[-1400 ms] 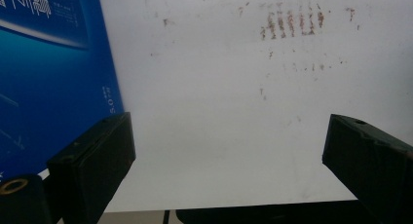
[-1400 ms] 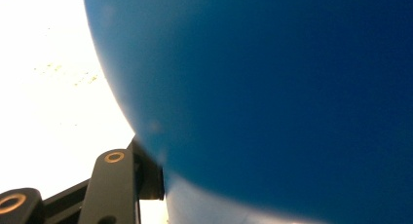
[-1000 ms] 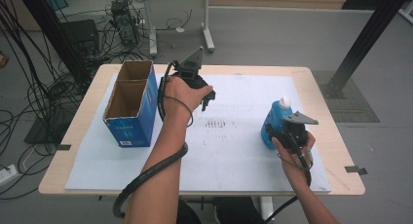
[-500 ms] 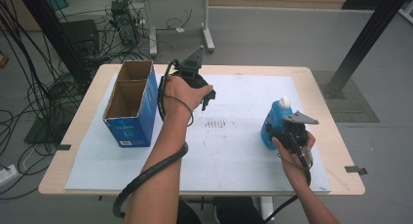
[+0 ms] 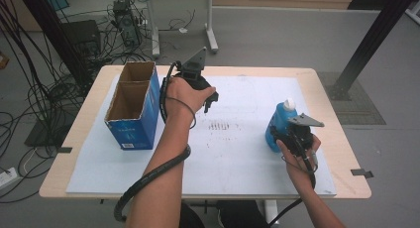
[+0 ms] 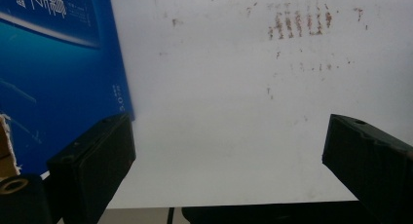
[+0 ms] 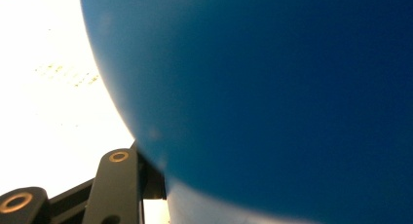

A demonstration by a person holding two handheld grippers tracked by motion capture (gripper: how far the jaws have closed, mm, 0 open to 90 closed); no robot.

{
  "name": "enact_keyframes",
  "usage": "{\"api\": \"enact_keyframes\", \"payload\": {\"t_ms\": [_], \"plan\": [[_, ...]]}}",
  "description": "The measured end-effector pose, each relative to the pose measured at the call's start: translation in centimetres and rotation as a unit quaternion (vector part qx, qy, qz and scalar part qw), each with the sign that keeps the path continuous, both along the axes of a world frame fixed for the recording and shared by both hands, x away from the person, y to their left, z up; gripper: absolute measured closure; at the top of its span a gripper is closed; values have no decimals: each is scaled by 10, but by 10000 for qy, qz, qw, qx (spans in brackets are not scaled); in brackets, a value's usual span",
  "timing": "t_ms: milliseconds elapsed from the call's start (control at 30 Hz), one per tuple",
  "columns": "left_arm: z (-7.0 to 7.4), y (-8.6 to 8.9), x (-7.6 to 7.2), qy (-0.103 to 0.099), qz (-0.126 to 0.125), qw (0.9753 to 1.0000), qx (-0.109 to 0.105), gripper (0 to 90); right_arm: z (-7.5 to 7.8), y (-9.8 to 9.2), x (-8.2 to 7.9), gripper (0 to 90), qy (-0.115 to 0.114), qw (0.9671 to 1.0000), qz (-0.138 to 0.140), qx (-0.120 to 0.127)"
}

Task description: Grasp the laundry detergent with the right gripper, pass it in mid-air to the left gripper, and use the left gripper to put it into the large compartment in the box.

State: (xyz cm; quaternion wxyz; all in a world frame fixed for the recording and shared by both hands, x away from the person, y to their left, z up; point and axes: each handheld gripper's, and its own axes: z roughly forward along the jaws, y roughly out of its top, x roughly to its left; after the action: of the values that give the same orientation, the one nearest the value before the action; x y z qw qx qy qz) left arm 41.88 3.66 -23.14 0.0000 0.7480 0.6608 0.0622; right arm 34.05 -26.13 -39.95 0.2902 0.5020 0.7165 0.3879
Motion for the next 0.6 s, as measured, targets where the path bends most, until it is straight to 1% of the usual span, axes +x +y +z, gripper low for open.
{"api": "enact_keyframes", "payload": {"t_ms": [600], "plan": [[3, -2, 0, -19, -16, 10000, 17, 55, 0, 0, 0, 451, 10, 10000, 0, 14]]}}
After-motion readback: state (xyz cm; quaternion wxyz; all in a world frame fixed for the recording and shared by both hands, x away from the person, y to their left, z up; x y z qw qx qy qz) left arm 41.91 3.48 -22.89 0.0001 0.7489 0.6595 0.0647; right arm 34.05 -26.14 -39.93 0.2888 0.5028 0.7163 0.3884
